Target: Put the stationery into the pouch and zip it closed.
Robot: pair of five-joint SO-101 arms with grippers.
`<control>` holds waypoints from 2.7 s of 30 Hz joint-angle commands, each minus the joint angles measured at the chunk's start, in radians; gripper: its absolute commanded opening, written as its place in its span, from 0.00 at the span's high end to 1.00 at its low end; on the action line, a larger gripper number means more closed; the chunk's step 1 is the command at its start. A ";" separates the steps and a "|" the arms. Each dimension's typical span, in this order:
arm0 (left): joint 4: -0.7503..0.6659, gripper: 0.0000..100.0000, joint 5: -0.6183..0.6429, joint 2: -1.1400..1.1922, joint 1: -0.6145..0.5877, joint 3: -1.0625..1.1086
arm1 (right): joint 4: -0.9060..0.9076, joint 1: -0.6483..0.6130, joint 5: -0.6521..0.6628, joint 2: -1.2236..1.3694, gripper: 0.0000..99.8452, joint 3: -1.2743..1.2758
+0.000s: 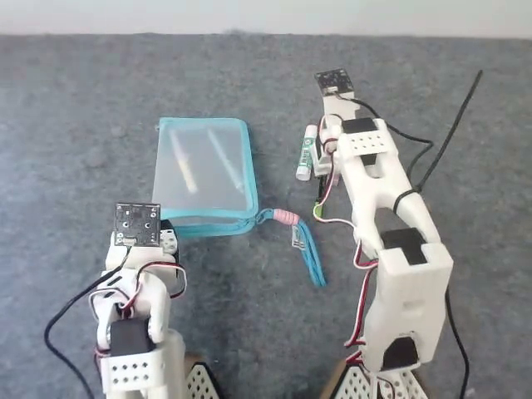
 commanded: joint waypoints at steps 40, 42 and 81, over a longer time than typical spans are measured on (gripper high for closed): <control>-0.012 0.99 -0.018 -0.002 -0.008 -0.036 | 0.160 0.054 0.009 -0.022 0.99 -0.063; -0.014 0.99 -0.018 -0.002 -0.008 -0.030 | 0.219 0.073 0.008 -0.085 0.99 -0.064; -0.035 0.99 -0.011 -0.002 -0.005 -0.015 | 0.452 -0.676 0.219 -0.917 0.99 0.448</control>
